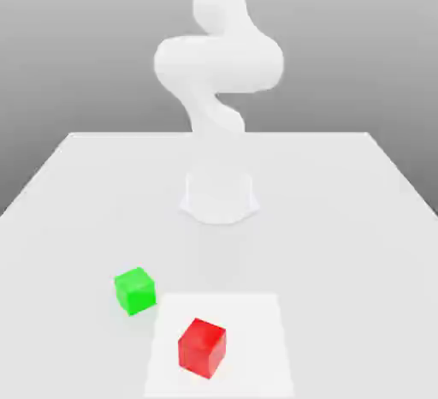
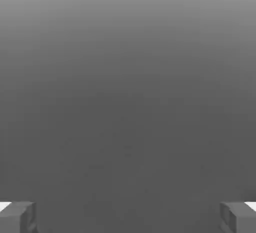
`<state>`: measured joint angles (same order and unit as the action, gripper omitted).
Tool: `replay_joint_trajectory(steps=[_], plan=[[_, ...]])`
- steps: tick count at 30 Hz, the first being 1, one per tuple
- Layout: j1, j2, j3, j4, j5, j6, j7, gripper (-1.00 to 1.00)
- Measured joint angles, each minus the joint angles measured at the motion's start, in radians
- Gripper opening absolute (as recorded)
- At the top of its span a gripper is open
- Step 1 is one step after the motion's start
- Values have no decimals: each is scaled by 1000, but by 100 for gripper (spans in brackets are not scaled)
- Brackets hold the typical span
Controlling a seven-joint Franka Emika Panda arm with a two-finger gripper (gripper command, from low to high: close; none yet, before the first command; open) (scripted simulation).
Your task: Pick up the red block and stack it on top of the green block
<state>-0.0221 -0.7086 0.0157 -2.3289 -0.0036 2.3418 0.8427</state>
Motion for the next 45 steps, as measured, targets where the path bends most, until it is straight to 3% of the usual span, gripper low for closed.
replay_joint_trajectory(steps=[22, 28, 29, 36, 41, 45], plan=[[-104, 803, 53, -254, -25, 368, 371, 0], [-85, 1020, 28, -239, -48, 537, 405, 0], [-83, 1039, 26, -236, -51, 553, 407, -100], [-84, 1034, 27, -237, -52, 550, 409, -100], [-96, 875, 45, -261, -23, 415, 387, -100], [-139, 790, 21, -310, -62, 379, 263, -100]])
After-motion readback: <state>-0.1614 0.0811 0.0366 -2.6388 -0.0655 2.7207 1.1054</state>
